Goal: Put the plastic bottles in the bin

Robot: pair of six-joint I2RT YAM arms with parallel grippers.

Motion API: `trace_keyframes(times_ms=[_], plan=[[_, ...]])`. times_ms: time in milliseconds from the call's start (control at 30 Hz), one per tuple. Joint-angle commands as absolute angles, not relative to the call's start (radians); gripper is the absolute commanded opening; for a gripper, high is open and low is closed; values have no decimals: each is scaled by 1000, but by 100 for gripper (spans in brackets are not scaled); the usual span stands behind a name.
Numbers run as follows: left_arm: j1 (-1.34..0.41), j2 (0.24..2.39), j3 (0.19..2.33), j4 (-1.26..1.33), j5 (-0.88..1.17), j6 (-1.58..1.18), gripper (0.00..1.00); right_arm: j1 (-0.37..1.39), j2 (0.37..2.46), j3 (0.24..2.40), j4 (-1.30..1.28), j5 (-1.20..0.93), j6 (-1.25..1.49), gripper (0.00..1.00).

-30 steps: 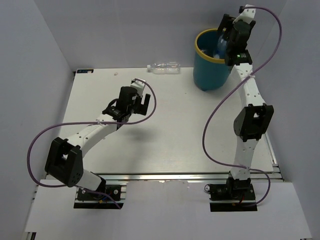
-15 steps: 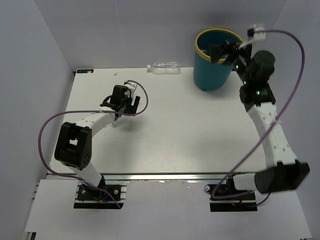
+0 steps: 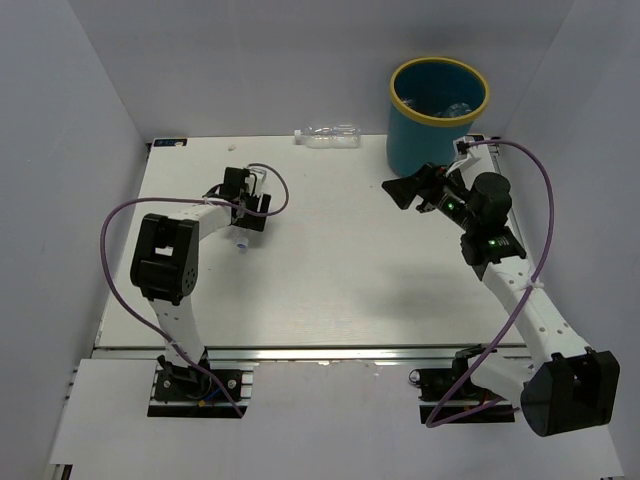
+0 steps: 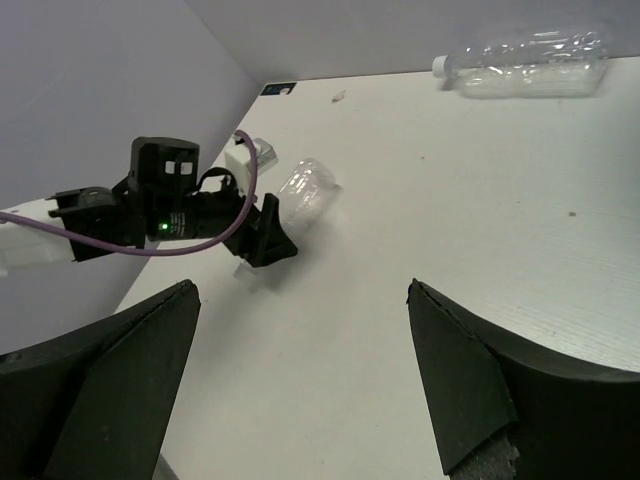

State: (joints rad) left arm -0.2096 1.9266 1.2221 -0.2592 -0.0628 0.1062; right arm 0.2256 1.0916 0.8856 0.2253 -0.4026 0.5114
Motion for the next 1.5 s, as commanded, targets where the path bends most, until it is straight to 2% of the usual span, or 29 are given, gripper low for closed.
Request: trace_keyframes(times_ms=[0, 133, 200, 267, 500, 800, 1067, 1100, 1133, 1167, 1200, 1233, 1267, 1300, 1333, 1367, 1467], plan=[[-213, 1884, 1249, -267, -2, 72, 78, 227, 1068, 884, 253, -457, 571, 89], [-215, 1804, 1212, -242, 84, 43, 59, 232, 1071, 821, 300, -521, 594, 89], [-227, 1734, 1169, -207, 165, 23, 57, 244, 1086, 793, 339, -552, 604, 89], [-253, 1680, 1135, -161, 228, 12, 49, 274, 1110, 778, 376, -601, 606, 89], [-512, 1453, 964, 0, 308, -26, 49, 394, 1265, 791, 488, -609, 627, 89], [-635, 1356, 867, 143, 502, -112, 49, 445, 1348, 799, 558, -417, 664, 89], [-707, 1350, 893, 130, 496, -97, 49, 460, 1413, 824, 626, -445, 684, 89], [-710, 1341, 891, 132, 491, -97, 50, 460, 1413, 825, 629, -440, 686, 87], [-710, 1335, 890, 135, 489, -97, 52, 460, 1414, 827, 627, -433, 687, 79], [-710, 1328, 890, 137, 479, -101, 63, 459, 1408, 828, 621, -419, 689, 74], [-710, 1316, 890, 132, 435, -106, 69, 460, 1402, 831, 612, -407, 683, 66], [-710, 1310, 899, 108, 408, -107, 79, 460, 1396, 834, 589, -381, 664, 52], [-710, 1302, 899, 104, 379, -112, 98, 460, 1379, 842, 568, -361, 652, 47], [-710, 1292, 896, 110, 298, -121, 98, 460, 1370, 847, 549, -338, 640, 41], [-710, 1273, 890, 115, 257, -129, 98, 460, 1362, 848, 532, -286, 628, 31], [-709, 1267, 891, 109, 206, -141, 98, 459, 1342, 856, 505, -255, 603, 26], [-686, 1269, 946, 28, -35, -176, 98, 442, 1318, 908, 401, -134, 520, 22]])
